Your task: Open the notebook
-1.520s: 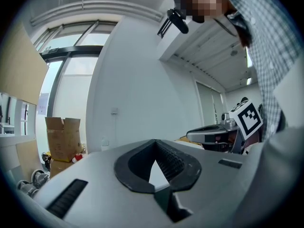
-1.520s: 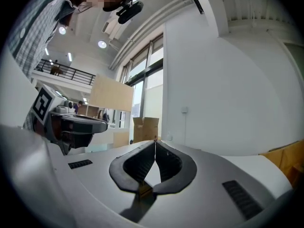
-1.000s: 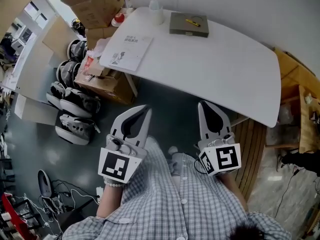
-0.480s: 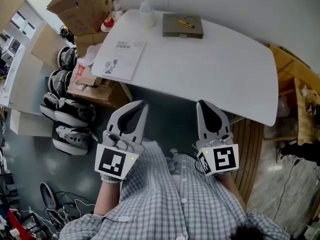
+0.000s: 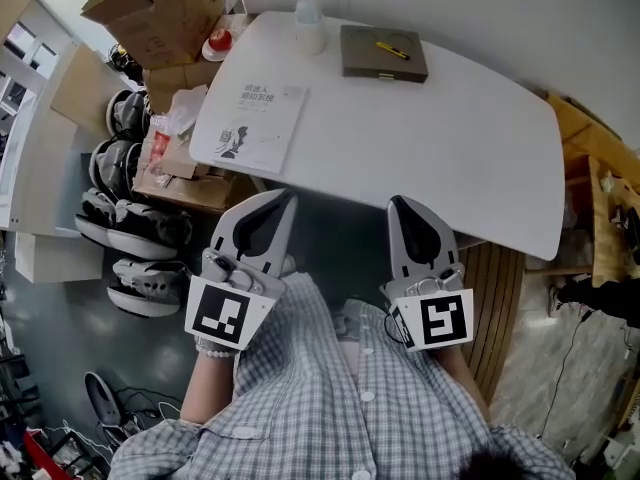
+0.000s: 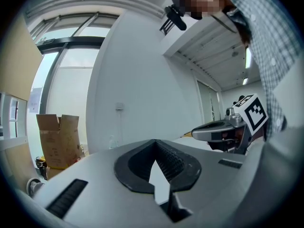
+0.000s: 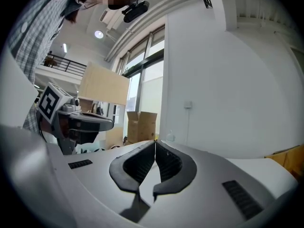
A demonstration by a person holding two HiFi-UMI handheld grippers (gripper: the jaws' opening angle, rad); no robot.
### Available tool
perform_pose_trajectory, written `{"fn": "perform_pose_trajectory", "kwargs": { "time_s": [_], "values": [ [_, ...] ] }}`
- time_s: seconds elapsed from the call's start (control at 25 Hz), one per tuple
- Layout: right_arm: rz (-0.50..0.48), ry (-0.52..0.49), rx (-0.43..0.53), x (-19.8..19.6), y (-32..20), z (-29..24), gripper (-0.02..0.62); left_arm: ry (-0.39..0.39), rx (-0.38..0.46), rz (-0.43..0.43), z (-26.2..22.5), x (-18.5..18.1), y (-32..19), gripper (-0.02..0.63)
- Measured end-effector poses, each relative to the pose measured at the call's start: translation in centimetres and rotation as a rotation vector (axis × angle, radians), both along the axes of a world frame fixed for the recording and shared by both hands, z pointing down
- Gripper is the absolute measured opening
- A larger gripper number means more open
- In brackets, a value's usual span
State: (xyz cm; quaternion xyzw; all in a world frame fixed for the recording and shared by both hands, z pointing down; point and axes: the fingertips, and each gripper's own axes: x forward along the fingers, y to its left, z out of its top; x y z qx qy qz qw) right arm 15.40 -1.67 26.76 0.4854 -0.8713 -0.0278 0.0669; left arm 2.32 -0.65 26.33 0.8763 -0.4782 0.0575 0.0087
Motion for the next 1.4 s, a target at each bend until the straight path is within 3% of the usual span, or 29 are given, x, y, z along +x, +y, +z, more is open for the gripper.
{"fn": "perform_pose_trajectory", "kwargs": {
  "time_s": [0.8, 1.08, 1.4],
  "values": [
    [0.117, 0.030, -0.027, -11.5, -5.8, 0.7, 0.021, 0.003, -0.016, 0.060, 1.8, -13.5, -7.3, 0.009],
    [0.140, 0.032, -0.021, -14.7, -7.0, 1.1, 0.021, 0.000, -0.024, 0.090, 2.6, -16.5, -9.0, 0.009],
    [0.171, 0.035, -0.055, -16.3, -7.5, 1.9, 0.021, -0.010, -0.033, 0.140, 3.3, -17.5, -9.7, 0.009]
  ]
}}
